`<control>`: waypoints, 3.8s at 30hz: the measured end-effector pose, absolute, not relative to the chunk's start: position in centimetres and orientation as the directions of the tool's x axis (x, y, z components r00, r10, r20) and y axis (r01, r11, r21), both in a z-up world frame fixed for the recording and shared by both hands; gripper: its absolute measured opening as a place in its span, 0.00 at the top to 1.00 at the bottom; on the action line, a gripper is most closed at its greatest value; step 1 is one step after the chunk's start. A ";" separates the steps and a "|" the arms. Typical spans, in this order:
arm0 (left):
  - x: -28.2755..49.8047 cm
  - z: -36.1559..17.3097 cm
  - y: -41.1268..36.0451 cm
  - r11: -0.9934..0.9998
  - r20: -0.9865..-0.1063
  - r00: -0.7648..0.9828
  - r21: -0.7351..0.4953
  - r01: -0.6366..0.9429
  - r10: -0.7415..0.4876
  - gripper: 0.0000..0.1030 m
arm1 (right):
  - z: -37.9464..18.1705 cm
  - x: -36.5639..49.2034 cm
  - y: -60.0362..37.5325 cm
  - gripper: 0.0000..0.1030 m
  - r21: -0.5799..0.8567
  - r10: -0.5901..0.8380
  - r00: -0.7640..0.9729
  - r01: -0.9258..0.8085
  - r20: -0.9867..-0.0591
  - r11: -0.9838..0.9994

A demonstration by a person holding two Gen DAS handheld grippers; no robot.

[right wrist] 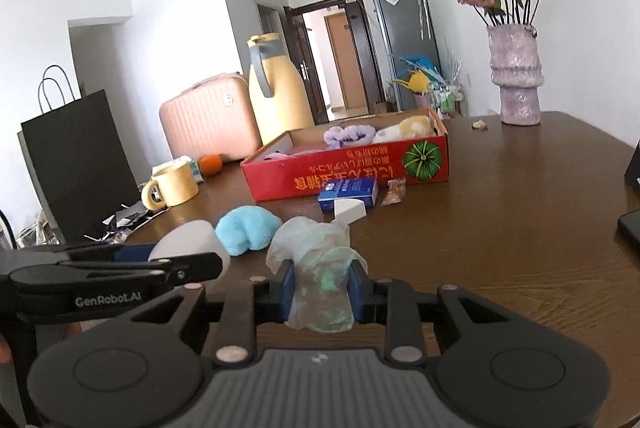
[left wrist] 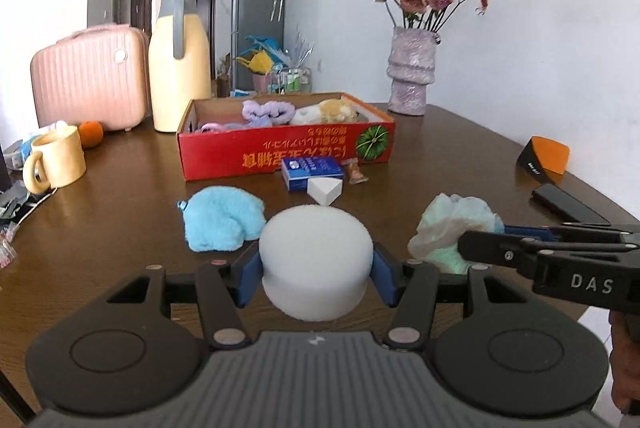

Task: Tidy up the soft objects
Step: 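Carry the sponge and green bundle into the box and open both grippers, then withdraw both grippers from the box back over the table, then grasp the light blue fuzzy toy with both grippers and lift it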

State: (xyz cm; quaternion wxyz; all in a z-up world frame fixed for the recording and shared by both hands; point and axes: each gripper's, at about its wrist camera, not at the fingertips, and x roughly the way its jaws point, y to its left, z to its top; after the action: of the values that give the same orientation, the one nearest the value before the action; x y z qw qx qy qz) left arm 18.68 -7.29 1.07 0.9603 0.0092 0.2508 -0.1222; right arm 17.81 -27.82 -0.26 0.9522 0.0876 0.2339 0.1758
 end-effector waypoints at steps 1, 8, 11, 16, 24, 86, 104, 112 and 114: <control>18.5 1.2 -7.3 0.970 -0.480 0.846 -0.042 0.241 -0.231 0.45 | -0.2 17.5 -27.8 0.74 0.249 0.373 0.830 -0.291 -0.414 0.924; 20.0 2.2 -7.2 0.964 -0.460 0.851 -0.049 0.263 -0.255 0.45 | 0.4 19.0 -27.9 0.74 0.237 0.372 0.833 -0.297 -0.409 0.925; 23.3 4.0 -7.1 0.959 -0.425 0.863 -0.046 0.279 -0.272 0.45 | 2.3 21.9 -28.2 0.74 0.193 0.370 0.848 -0.318 -0.380 0.928; 35.1 7.7 -7.4 0.945 -0.457 0.829 -0.113 0.306 -0.322 0.45 | 7.0 32.3 -28.9 0.74 0.080 0.325 0.878 -0.318 -0.352 0.945; 54.6 6.5 -10.3 0.962 -0.612 0.743 -0.149 0.228 -0.271 0.45 | 6.0 53.8 -26.8 0.74 -0.041 0.233 0.794 -0.307 -0.562 0.951; 15.9 2.6 -0.6 0.993 -0.407 0.908 0.021 0.119 -0.100 0.15 | 0.0 15.5 -25.4 0.24 0.097 0.298 0.848 -0.285 -0.437 0.953; 31.9 -2.6 4.8 0.928 -0.555 0.773 -0.354 0.116 -0.308 0.44 | -2.1 31.6 -19.0 0.29 0.353 0.468 0.729 -0.322 -0.500 0.879; 35.4 -4.8 6.5 0.847 -0.556 0.704 -0.516 0.124 -0.442 0.69 | -4.6 37.5 -16.4 0.47 0.452 0.519 0.667 -0.294 -0.534 0.842; 35.6 -5.0 6.8 0.833 -0.552 0.698 -0.541 0.117 -0.457 0.71 | -5.2 37.7 -16.1 0.50 0.466 0.533 0.653 -0.296 -0.538 0.834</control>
State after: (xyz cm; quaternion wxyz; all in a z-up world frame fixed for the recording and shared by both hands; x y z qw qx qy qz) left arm 35.59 6.80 -4.96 0.8896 -0.2399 0.3535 -0.1613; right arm 37.72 -16.07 -5.18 0.8930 0.1710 0.3456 0.2321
